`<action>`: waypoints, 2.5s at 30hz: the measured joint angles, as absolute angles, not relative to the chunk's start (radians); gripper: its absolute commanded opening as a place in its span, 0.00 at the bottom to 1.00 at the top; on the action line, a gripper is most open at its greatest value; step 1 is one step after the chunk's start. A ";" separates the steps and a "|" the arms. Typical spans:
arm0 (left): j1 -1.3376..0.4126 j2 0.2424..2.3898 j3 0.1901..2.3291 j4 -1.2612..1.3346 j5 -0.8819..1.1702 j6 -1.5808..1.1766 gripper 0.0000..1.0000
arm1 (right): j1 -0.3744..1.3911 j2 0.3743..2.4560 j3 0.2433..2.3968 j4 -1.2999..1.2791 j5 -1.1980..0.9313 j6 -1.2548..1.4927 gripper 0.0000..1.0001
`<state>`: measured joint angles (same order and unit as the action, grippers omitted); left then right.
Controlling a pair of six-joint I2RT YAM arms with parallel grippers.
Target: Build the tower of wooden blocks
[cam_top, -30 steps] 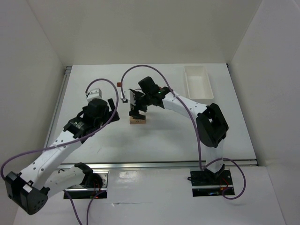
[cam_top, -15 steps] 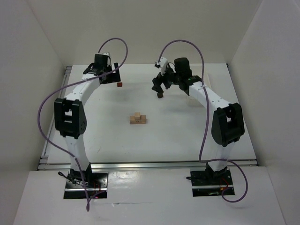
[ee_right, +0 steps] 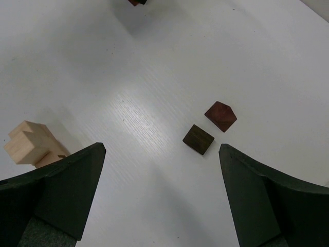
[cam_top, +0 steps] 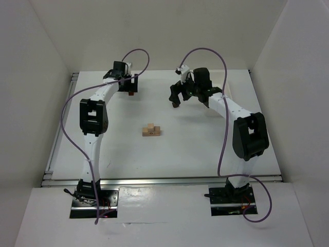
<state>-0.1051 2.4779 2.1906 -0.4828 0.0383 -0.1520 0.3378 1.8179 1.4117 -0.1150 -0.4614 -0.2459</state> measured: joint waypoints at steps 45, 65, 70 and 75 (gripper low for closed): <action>-0.105 2.148 1.728 -0.484 0.375 0.284 0.04 | 0.331 1.862 1.372 -0.149 -0.598 -0.371 1.00; -0.188 1.859 1.502 -0.802 0.710 0.871 0.02 | 0.308 1.837 1.434 -0.339 -0.757 -0.623 1.00; -0.259 1.757 1.421 -0.823 0.692 0.952 0.02 | 0.308 1.833 1.456 -0.374 -0.753 -0.635 1.00; -0.278 1.740 1.402 -0.854 0.691 0.999 0.02 | 0.313 1.829 1.469 -0.384 -0.729 -0.642 1.00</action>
<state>-0.2775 1.7401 1.4025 -0.8543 0.6914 0.9993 0.3130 1.8290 1.4689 -0.3840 -0.7288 -0.6418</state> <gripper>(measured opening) 0.430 0.999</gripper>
